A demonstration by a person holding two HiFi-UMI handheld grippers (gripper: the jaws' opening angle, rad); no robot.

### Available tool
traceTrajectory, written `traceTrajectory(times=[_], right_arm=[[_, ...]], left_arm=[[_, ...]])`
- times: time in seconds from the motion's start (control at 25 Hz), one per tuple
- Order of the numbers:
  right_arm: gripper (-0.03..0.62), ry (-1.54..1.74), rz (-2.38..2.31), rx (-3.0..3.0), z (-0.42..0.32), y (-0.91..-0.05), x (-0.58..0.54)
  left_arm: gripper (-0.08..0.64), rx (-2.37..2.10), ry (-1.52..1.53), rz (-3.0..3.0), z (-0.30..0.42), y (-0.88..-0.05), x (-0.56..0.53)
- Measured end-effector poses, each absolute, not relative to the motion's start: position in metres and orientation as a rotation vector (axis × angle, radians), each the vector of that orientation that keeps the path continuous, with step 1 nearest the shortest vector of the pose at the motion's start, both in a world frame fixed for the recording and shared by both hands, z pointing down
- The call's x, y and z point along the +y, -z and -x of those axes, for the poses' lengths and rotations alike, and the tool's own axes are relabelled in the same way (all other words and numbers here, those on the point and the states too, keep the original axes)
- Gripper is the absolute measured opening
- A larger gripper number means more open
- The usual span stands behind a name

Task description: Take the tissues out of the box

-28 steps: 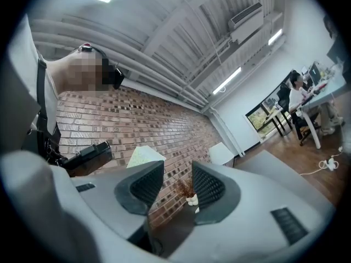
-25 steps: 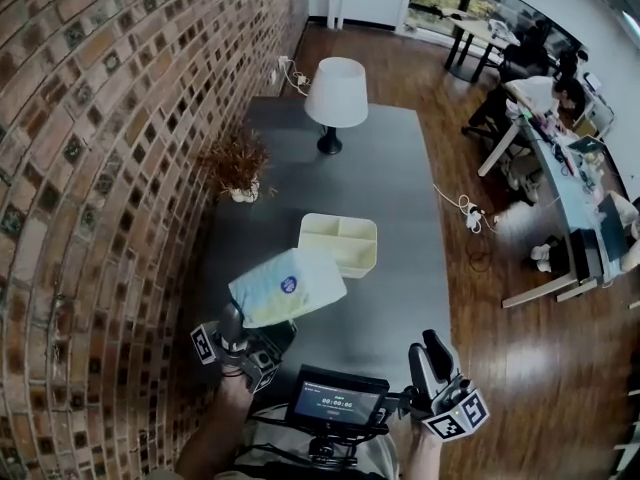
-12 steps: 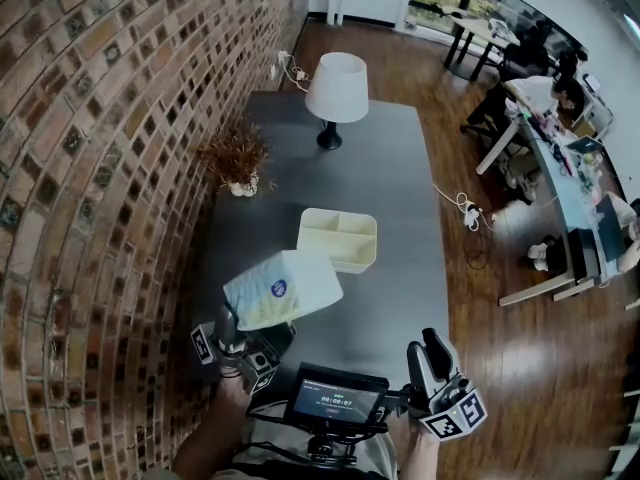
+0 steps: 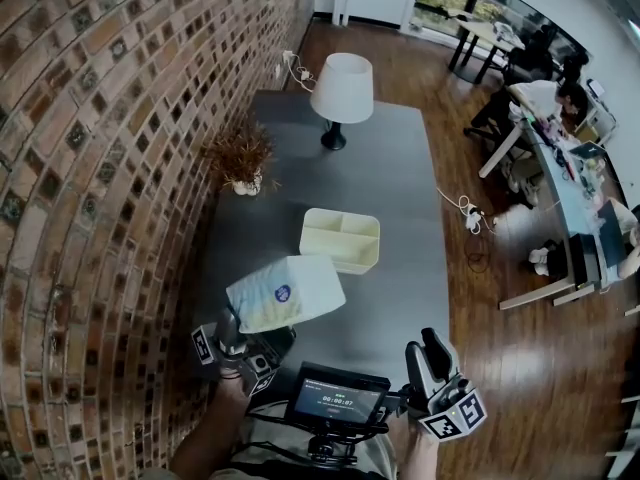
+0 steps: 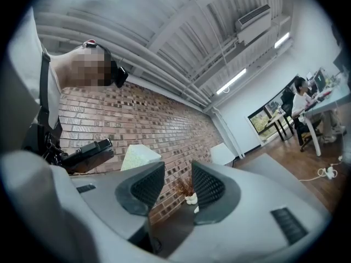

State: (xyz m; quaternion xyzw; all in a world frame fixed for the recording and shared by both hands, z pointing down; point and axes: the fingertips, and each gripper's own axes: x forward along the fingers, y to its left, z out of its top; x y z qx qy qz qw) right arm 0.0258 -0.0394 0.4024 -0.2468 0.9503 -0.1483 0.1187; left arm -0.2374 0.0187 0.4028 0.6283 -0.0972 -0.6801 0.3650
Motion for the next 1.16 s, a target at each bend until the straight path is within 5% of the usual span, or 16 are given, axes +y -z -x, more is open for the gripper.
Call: traceTrajectory(times=[1.16], right_arm=[[0.153,0.458,0.737,2.771,-0.030,-0.411,-0.046]], left_arm=[[0.434,-0.269,1.719,-1.621,0.226,-0.406,0.015]])
